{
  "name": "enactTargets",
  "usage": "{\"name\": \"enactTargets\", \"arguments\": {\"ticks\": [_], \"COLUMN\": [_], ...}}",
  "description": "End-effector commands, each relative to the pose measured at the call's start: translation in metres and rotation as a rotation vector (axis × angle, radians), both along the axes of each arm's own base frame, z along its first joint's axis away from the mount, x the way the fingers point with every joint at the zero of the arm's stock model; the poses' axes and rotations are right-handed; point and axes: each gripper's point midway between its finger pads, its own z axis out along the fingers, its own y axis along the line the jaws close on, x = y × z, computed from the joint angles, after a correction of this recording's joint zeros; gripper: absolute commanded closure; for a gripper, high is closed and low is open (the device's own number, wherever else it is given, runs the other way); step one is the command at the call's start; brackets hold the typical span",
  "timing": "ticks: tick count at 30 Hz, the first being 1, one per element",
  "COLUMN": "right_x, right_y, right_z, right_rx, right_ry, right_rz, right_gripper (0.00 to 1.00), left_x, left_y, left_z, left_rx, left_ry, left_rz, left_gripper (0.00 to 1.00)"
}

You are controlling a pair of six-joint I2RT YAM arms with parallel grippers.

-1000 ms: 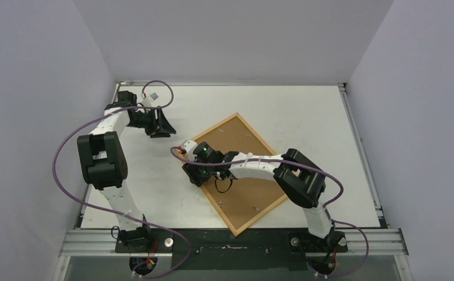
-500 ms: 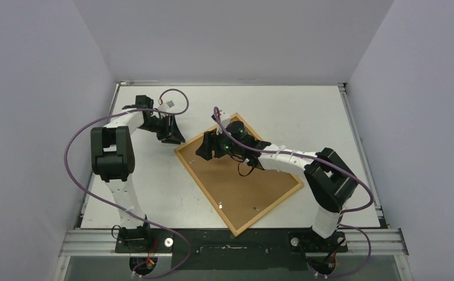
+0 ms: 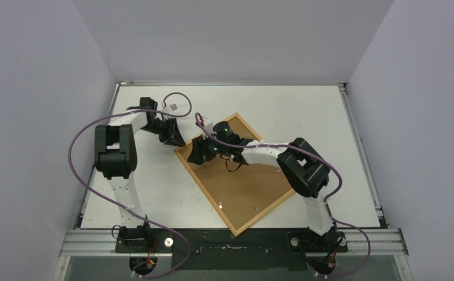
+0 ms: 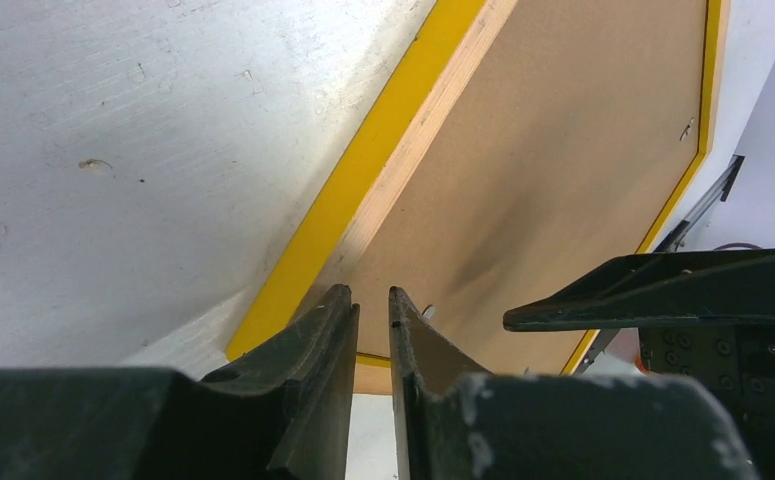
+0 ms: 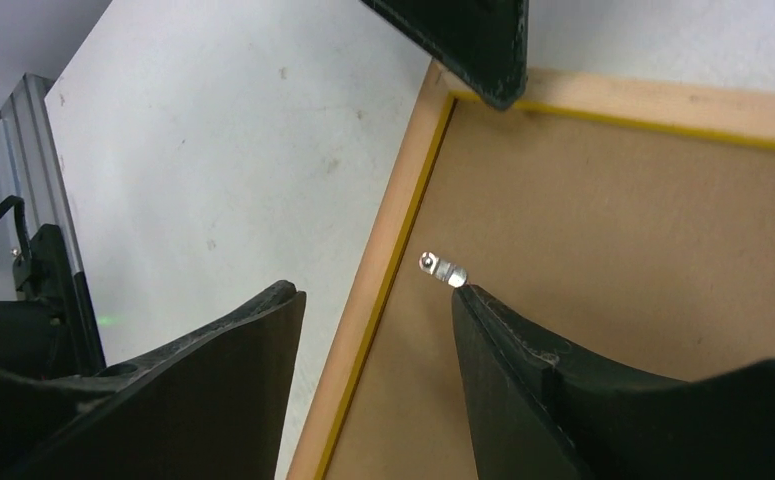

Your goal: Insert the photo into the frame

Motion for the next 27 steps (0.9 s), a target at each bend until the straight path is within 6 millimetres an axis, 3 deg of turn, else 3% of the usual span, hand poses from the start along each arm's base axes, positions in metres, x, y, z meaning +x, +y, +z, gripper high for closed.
{"name": "enactTargets", "arguments": {"ticks": [1, 7, 17, 20, 22, 25, 27], "right_x": [0.017, 0.028, 0.025, 0.026, 0.026, 0.024, 0.024], "right_y": [0.017, 0.021, 0.026, 0.027, 0.027, 0.027, 0.028], "right_z": [0.024, 0.008, -0.009, -0.011, -0.011, -0.014, -0.015], "right_rx": [0.036, 0.027, 0.023, 0.022, 0.027, 0.033, 0.039], "right_ry": [-0.141, -0.122, -0.086, -0.085, -0.088, -0.084, -0.081], "right_rz": [0.130, 0.157, 0.210, 0.209, 0.210, 0.213, 0.211], "right_gripper": [0.43, 0.51, 0.45, 0.45, 0.45, 0.46, 0.46], "left_x": [0.016, 0.012, 0.012, 0.014, 0.020, 0.028, 0.030], "left_y": [0.000, 0.001, 0.004, 0.004, 0.005, 0.009, 0.013], "left_z": [0.006, 0.001, -0.004, 0.008, 0.025, 0.041, 0.041], "left_rx": [-0.003, 0.003, 0.024, 0.020, 0.030, 0.062, 0.090], "left_ry": [-0.066, -0.068, -0.066, -0.092, -0.152, -0.219, -0.232], "left_rz": [-0.012, -0.031, -0.037, -0.054, -0.062, -0.082, -0.094], "left_gripper": [0.83, 0.85, 0.86, 0.85, 0.84, 0.74, 0.69]}}
